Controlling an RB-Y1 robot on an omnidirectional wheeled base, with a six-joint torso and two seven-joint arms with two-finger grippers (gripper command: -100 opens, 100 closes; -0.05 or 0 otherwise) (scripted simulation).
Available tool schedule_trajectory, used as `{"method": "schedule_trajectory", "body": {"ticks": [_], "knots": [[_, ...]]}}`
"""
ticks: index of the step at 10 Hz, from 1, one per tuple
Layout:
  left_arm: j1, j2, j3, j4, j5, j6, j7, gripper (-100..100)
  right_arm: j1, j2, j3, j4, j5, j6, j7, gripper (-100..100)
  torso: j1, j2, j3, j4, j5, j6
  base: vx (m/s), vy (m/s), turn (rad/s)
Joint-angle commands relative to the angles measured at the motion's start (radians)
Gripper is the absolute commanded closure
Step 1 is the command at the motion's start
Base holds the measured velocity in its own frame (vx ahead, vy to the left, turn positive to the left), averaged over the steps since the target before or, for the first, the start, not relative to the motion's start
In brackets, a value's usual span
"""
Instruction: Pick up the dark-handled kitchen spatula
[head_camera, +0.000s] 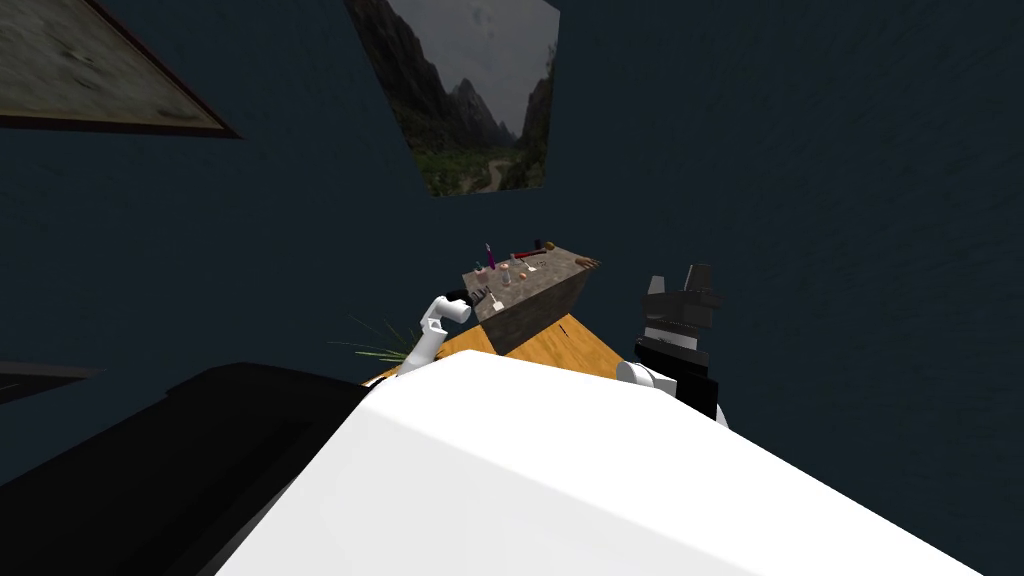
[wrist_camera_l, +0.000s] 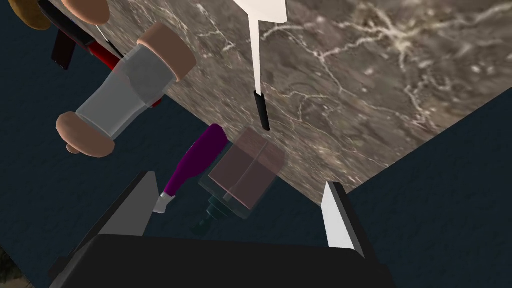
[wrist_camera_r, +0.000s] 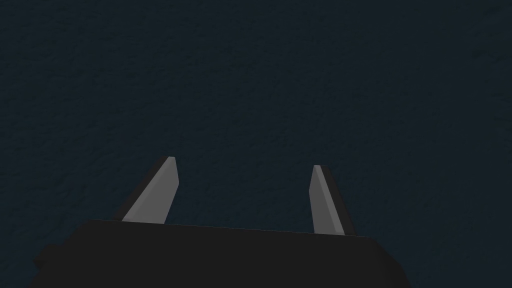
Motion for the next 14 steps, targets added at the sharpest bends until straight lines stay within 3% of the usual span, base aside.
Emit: {"method": "schedule_trajectory", "body": {"ticks": [1,14], "knots": [[-0.013,0.006,0.004,0.018,0.008,0.045,-0.014,-100,0.000,0.000,0.000,0.000,0.000,0.000,0.000,0,0.000,0.000,0.000,0.000,0.000,0.000,0.049,-0.041,-0.018],[-0.140,0.046,0.033,0.192,0.061,0.400,-0.156,-100,0.000,0.000,0.000,0.000,0.000,0.000,0.000,0,0.001,0.000,0.000,0.000,0.000,0.000,0.062,-0.040,-0.023]]}}
